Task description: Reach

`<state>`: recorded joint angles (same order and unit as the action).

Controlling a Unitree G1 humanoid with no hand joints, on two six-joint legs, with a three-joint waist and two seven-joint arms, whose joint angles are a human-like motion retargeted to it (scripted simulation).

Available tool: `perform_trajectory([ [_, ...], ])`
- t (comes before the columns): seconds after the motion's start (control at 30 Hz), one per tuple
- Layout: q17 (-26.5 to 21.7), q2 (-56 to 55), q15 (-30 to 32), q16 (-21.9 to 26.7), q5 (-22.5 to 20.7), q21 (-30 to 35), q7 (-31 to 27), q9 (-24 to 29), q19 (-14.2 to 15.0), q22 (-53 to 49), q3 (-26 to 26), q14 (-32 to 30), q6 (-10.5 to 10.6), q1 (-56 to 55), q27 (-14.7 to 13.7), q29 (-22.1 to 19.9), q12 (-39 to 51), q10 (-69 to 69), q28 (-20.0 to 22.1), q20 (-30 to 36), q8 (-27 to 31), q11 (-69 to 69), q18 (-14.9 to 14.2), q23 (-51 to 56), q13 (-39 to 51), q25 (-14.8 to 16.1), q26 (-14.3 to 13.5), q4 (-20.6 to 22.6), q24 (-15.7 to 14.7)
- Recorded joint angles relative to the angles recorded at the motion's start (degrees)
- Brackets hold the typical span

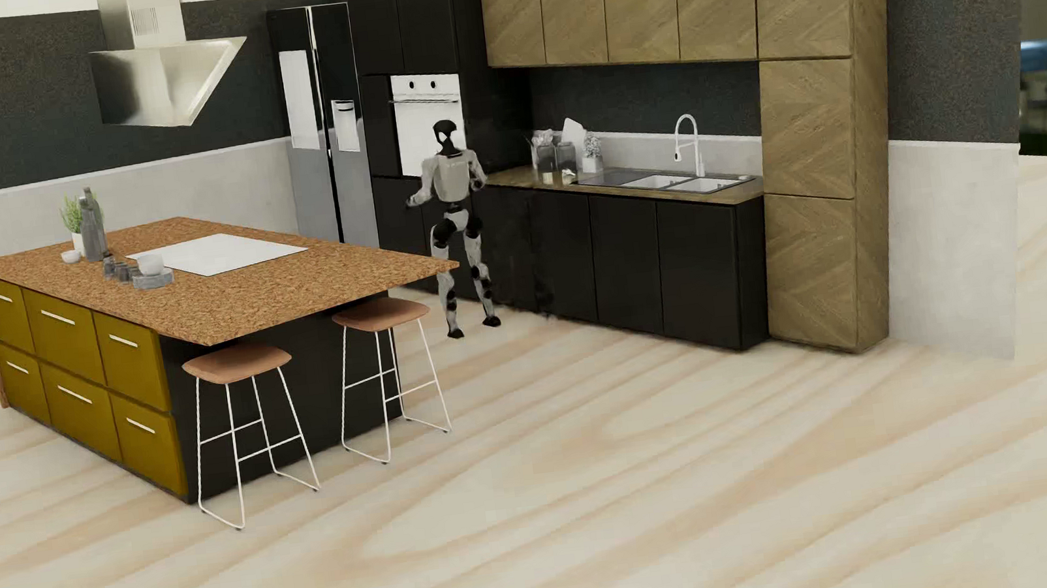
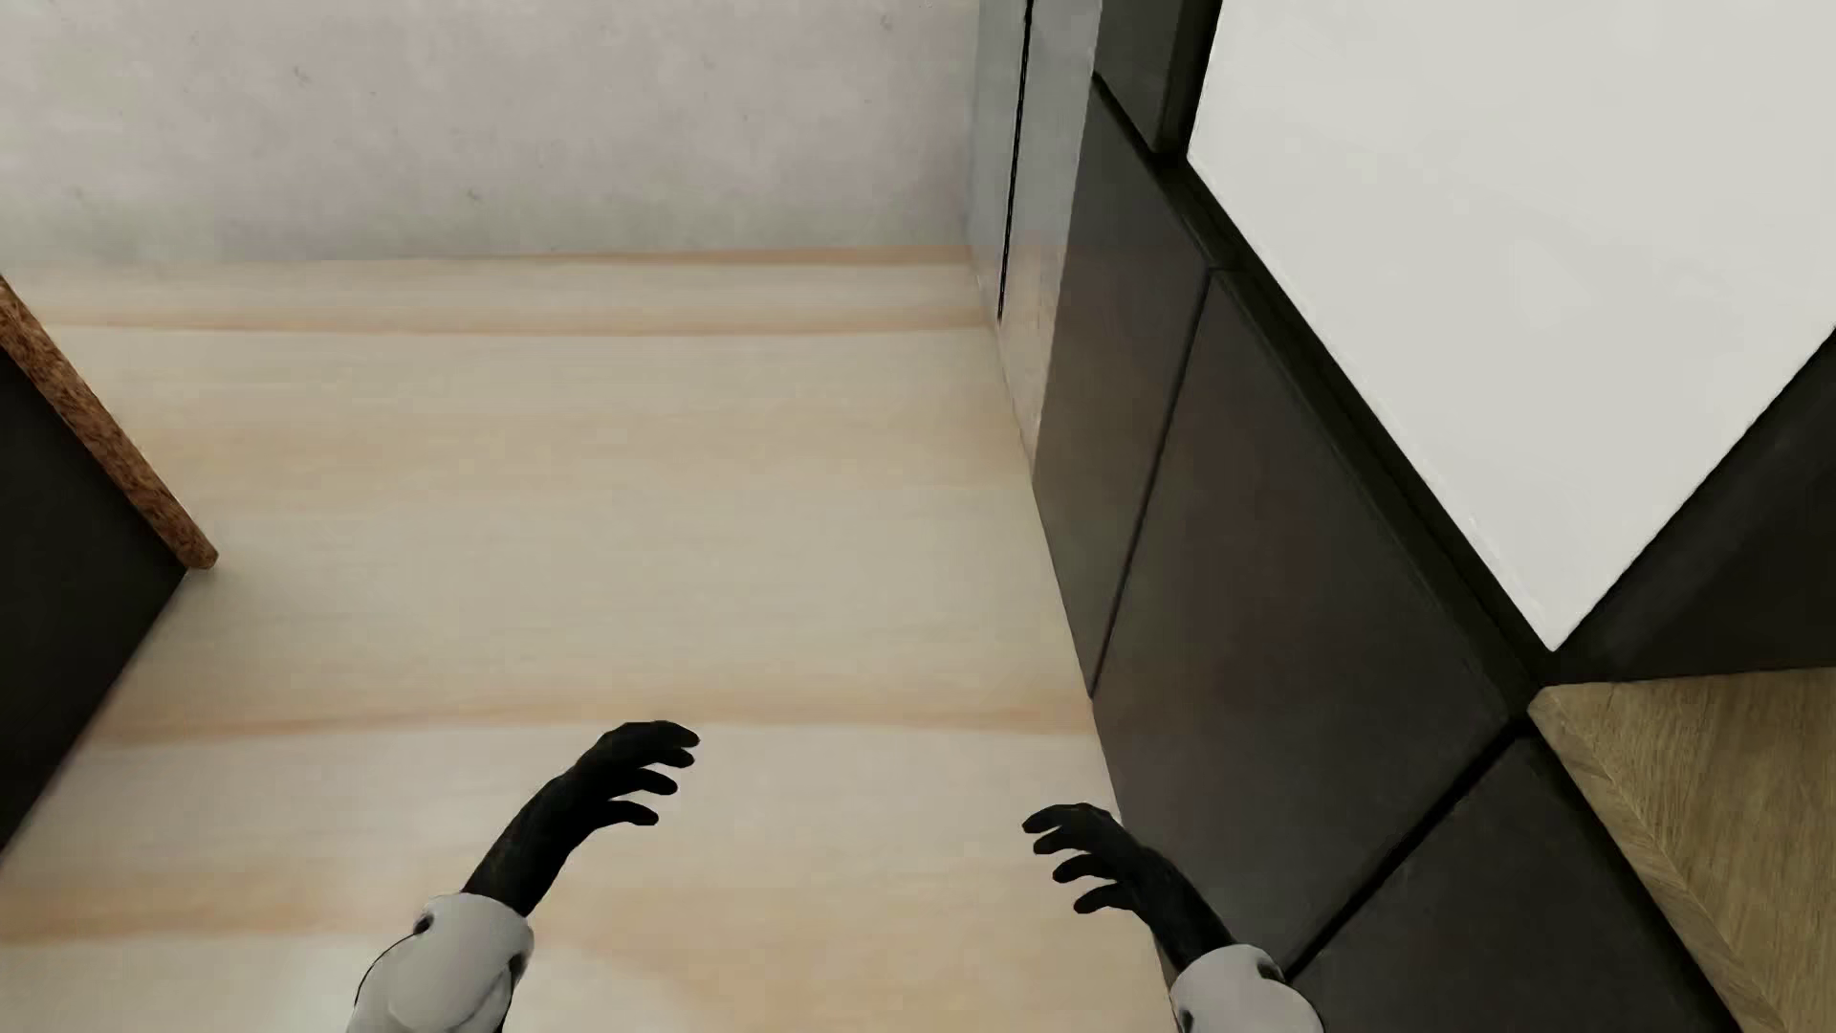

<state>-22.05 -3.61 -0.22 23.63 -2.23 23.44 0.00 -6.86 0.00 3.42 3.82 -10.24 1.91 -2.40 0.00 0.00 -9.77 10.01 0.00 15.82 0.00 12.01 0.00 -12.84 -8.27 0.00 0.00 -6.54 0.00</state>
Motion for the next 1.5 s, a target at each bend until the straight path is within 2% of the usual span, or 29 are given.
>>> perform_trajectory([
  [0.6, -0.27, 1.02, -0.31, 0.16, -0.11, 0.29, 0.0, 0.25, 0.0, -0.94, 0.18, 0.79, 0.16, 1.21, 0.0, 0.0, -0.01, -0.23, 0.0, -0.48, 0.0, -0.47, 0.0, 1.35, 0.7, 0.0, 0.0, -0.25, 0.0],
  [0.67, -0.93, 0.47, 0.78, 0.23, -0.45, -0.26, 0.0, -0.26, 0.0, -2.19, -0.96, 0.44, 0.95, -0.33, 0.0, 0.0, 0.17, 0.35, 0.0, -1.17, 0.0, -1.4, 0.0, 2.96, 1.0, 0.0, 0.0, -0.81, 0.0],
  [0.7, -1.2, 1.53, 0.68, 0.67, 0.49, -0.14, 0.0, 1.08, 0.0, -3.11, -0.7, 0.17, -0.03, 0.95, 0.0, 0.0, 0.24, 0.36, 0.0, -1.52, 0.0, -0.85, 0.0, 4.13, 1.34, 0.0, 0.0, 0.4, 0.0],
  [0.73, -1.76, 2.39, 0.63, 0.98, 0.46, -0.66, 0.0, 1.72, 0.0, -4.02, -0.68, 0.73, -0.07, 1.81, 0.0, 0.0, 0.39, 0.34, 0.0, -2.19, 0.0, -1.17, 0.0, 5.67, 1.54, 0.0, 0.0, 0.61, 0.0],
  [0.97, -5.04, 0.27, -1.09, 4.72, -0.15, -7.66, 0.0, 0.17, 0.0, -13.0, 0.58, -1.4, 0.32, 0.45, 0.0, 0.0, 4.89, -0.24, 0.0, -9.67, 0.0, 0.42, 0.0, 18.05, 6.32, 0.0, 0.0, -0.2, 0.0],
  [1.13, -7.55, -0.17, -1.02, 7.42, -0.45, -17.25, 0.0, -0.3, 0.0, -18.38, 0.7, -1.62, 0.45, -0.1, 0.0, 0.0, 11.19, -0.19, 0.0, -18.89, 0.0, 0.5, 0.0, 25.74, 11.76, 0.0, 0.0, -0.48, 0.0],
  [1.3, -10.16, -0.05, -0.53, 11.82, -0.56, -23.65, 0.0, -0.14, 0.0, -18.9, 0.48, -1.38, 0.22, -0.04, 0.0, 0.0, 19.8, -0.13, 0.0, -25.52, 0.0, 0.32, 0.0, 29.09, 19.49, 0.0, 0.0, -0.48, 0.0],
  [1.4, -11.54, -0.18, -0.55, 15.2, -0.63, -28.19, 0.0, -0.07, 0.0, -18.4, 0.12, -1.7, 0.33, -0.38, 0.0, 0.0, 25.29, -0.05, 0.0, -27.15, 0.0, 0.25, 0.0, 29.53, 25.81, 0.0, 0.0, -0.49, 0.0],
  [1.5, -14.98, -0.23, -0.34, 18.6, -0.61, -31.89, 0.0, -0.16, 0.0, -19.0, 0.12, -2.34, 0.32, -0.52, 0.0, 0.0, 31.93, -0.06, 0.0, -29.03, 0.0, 0.21, 0.0, 29.95, 33.42, 0.0, 0.0, -0.34, 0.0],
])
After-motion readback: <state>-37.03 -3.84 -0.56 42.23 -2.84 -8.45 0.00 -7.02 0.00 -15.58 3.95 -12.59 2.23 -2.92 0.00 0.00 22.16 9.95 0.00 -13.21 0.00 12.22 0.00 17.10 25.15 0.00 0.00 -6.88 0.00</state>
